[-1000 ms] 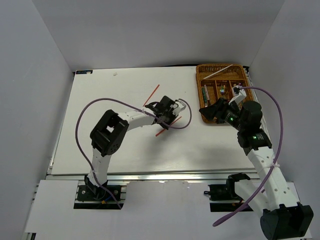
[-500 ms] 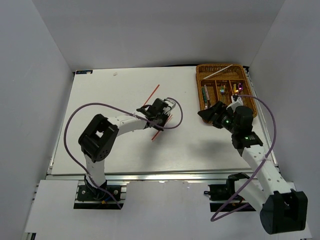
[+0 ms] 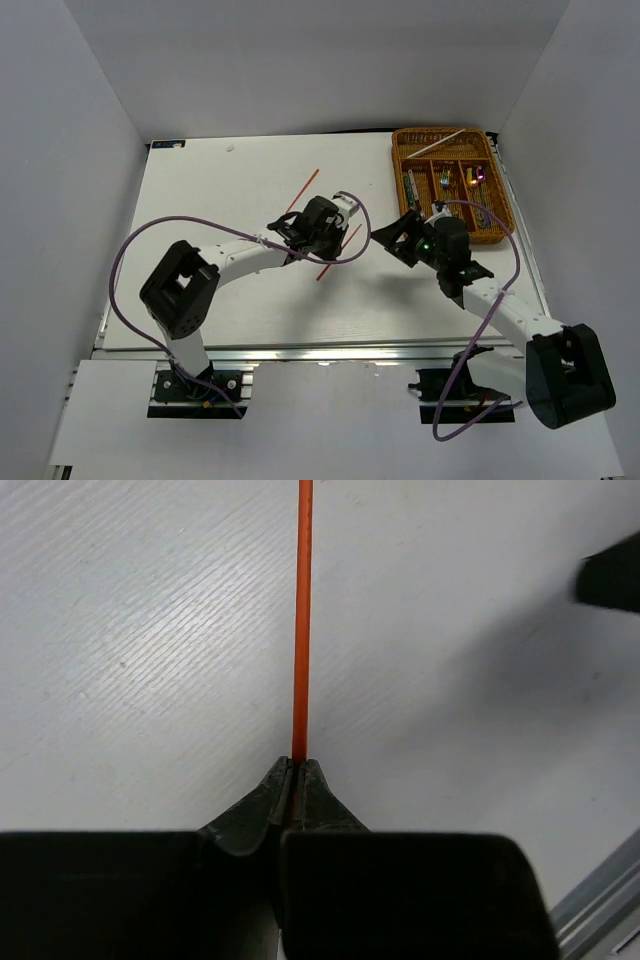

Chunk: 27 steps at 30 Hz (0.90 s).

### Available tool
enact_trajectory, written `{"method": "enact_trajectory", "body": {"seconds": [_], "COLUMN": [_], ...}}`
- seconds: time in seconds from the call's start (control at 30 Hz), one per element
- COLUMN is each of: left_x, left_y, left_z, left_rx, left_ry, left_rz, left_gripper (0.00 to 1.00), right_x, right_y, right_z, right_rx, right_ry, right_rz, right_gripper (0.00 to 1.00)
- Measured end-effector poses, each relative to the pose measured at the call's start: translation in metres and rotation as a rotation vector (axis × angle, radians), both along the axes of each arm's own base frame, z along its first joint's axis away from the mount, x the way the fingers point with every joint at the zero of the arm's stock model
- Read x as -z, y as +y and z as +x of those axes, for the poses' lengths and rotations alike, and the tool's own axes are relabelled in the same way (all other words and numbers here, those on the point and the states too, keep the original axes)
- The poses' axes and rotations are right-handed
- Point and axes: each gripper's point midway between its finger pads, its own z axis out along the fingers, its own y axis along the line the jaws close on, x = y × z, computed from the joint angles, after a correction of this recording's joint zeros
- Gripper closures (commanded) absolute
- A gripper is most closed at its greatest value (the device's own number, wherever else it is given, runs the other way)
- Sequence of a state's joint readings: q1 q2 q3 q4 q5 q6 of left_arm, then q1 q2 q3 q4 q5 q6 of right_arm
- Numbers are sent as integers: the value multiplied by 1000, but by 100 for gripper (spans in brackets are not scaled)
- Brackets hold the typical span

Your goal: Sort the eating utensils into containers

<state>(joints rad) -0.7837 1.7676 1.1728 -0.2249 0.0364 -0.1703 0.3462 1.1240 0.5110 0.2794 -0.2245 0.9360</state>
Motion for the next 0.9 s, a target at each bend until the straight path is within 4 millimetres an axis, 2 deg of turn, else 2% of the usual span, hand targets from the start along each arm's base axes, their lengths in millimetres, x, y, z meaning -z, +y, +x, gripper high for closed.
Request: {"method": "enact_trajectory", "body": {"seconds": [0.23,0.33,0.37,0.47,0.53,0.57,0.63,0.7,0.73,0.8,0.83,0.87,0.9], "left_x": [-40,-56,-60,-65,-65,-65,-67,-72,-76,-85,-90,-95,-100], "left_y": [-26,-36,-39,-44,-45,-45,-46,-48,-50,-50,-49,-46,-42], "left_z": [-13,-19,-21,-23,-24,-25,-24,-21,-18,-11,-7,-1,5], "left_rx": [66,100,110,125,130,133,135,133,130,113,94,63,32], "left_ry": [-32,-45,-47,-48,-44,-43,-44,-52,-62,-90,-100,-115,-138], "left_rz": [-135,-191,-207,-231,-234,-236,-238,-243,-247,-237,-230,-219,-202], "left_gripper": [100,100,100,100,100,100,100,100,76,42,17,2,2], "right_x": [16,22,22,22,21,21,20,18,16,13,12,10,6], "right_y": [17,21,23,30,36,38,42,45,46,45,44,42,36], "right_z": [12,18,21,29,31,31,32,33,34,37,39,44,55], "right_rx": [25,31,31,25,14,9,-2,-5,-5,2,7,15,37], "right_ry": [49,66,65,61,54,52,46,44,39,35,35,35,29], "right_rz": [8,16,20,44,62,71,86,104,110,125,128,138,142], "right_gripper": [25,30,39,57,64,80,100,100,100,100,100,100,100]}}
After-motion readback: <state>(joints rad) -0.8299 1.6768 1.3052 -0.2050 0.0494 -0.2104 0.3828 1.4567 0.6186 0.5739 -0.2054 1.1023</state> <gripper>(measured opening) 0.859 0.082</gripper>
